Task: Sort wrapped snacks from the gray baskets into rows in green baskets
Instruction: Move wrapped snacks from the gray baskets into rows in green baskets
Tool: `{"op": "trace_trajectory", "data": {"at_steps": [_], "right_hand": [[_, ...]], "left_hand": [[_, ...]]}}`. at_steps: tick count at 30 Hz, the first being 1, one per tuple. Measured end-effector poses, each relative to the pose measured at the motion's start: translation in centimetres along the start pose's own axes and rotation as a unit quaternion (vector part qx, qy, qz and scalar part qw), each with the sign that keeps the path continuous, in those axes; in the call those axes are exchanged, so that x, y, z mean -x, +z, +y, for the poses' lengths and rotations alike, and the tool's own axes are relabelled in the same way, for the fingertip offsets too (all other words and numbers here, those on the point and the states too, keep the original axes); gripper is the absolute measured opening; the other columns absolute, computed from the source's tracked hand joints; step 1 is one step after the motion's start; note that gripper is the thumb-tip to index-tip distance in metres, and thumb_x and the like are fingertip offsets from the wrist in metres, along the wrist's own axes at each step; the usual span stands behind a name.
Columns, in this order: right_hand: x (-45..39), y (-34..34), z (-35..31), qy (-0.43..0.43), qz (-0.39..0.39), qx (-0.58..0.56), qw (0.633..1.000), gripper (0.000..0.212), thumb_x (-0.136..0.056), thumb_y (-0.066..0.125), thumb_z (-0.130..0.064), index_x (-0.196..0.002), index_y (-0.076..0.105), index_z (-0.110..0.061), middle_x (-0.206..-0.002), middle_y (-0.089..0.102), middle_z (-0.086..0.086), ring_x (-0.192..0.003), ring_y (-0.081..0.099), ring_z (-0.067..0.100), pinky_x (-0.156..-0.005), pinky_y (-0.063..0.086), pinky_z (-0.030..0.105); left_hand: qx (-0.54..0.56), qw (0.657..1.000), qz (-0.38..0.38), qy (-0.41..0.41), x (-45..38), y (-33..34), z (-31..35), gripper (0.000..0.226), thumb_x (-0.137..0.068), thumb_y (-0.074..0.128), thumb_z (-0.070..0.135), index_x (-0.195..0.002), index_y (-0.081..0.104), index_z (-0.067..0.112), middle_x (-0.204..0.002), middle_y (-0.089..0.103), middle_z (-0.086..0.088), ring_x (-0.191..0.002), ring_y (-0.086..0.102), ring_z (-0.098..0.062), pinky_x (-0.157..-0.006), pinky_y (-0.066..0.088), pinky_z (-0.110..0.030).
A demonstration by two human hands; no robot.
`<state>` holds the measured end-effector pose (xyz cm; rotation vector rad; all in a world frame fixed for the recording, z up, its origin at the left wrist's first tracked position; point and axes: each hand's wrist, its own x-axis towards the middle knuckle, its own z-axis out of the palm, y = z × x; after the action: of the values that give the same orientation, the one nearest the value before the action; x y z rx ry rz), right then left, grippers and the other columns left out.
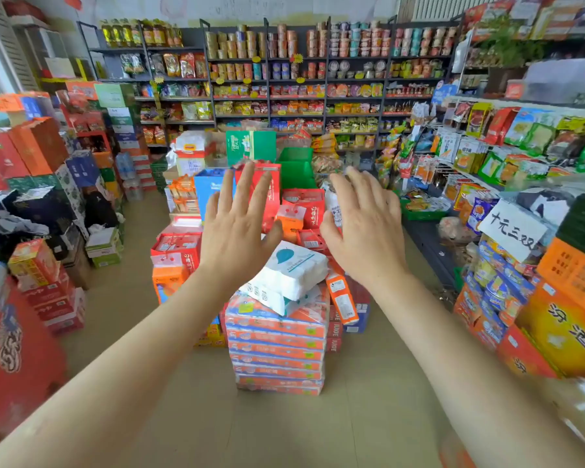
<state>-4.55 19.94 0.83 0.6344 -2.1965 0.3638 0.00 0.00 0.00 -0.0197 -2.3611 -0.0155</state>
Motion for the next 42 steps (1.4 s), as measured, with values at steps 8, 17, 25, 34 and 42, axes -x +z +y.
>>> {"op": "trace_trajectory", "data": {"at_steps": [8,17,25,34,42], "right_hand": [[12.9,8.9,11.1,0.079,-0.202,-0.054,0.975,0.04,-0.082,0.045,-0.03,-0.111,0.064,-0.01,-0.105,0.063,0.01,-0.088,0.06,0.036,-0.071,0.052,0.044],[14.1,23.2,20.6,0.14,-0.349,-0.078,0.923,0.037,-0.083,0.049,-0.026,-0.108,0.066,-0.005,-0.099,0.065,0.014,-0.092,0.063,0.038,-0.069,0.056,0.044],[9.6,27.2,32.3,0.306,-0.374,-0.026,0.875,0.041,-0.083,0.045,-0.027,-0.114,0.064,-0.006,-0.113,0.063,0.014,-0.102,0.06,0.036,-0.085,0.054,0.046],[6.1,33.9,54.4,0.361,-0.326,0.053,0.872,0.038,-0.079,0.044,-0.029,-0.103,0.062,-0.006,-0.093,0.063,0.017,-0.085,0.063,0.038,-0.068,0.055,0.045],[-3.8,41.4,72.6,0.323,-0.355,0.022,0.877,0.037,-0.084,0.039,-0.031,-0.1,0.061,-0.006,-0.098,0.059,0.017,-0.092,0.057,0.04,-0.079,0.049,0.05]], "left_hand": [[0.1,0.968,-0.228,0.032,5.9,13.8,5.7,0.062,-0.087,0.038,0.047,-0.134,0.057,0.012,-0.133,0.06,-0.012,-0.113,0.061,-0.037,-0.086,0.05,-0.049],[0.181,0.923,-0.338,-0.021,3.0,32.3,7.0,0.062,-0.087,0.041,0.047,-0.137,0.053,0.013,-0.132,0.059,-0.011,-0.116,0.057,-0.037,-0.088,0.049,-0.049],[0.247,0.872,-0.423,0.015,-8.4,45.4,14.6,0.059,-0.084,0.04,0.046,-0.132,0.053,0.015,-0.13,0.061,-0.013,-0.109,0.061,-0.04,-0.09,0.051,-0.051],[0.229,0.857,-0.443,0.134,-24.1,61.3,30.4,0.065,-0.08,0.035,0.048,-0.13,0.059,0.013,-0.128,0.061,-0.009,-0.11,0.06,-0.037,-0.086,0.05,-0.047],[0.186,0.879,-0.433,0.07,-38.2,71.3,36.3,0.062,-0.084,0.037,0.046,-0.135,0.053,0.014,-0.132,0.058,-0.009,-0.116,0.056,-0.036,-0.092,0.046,-0.048]]}}
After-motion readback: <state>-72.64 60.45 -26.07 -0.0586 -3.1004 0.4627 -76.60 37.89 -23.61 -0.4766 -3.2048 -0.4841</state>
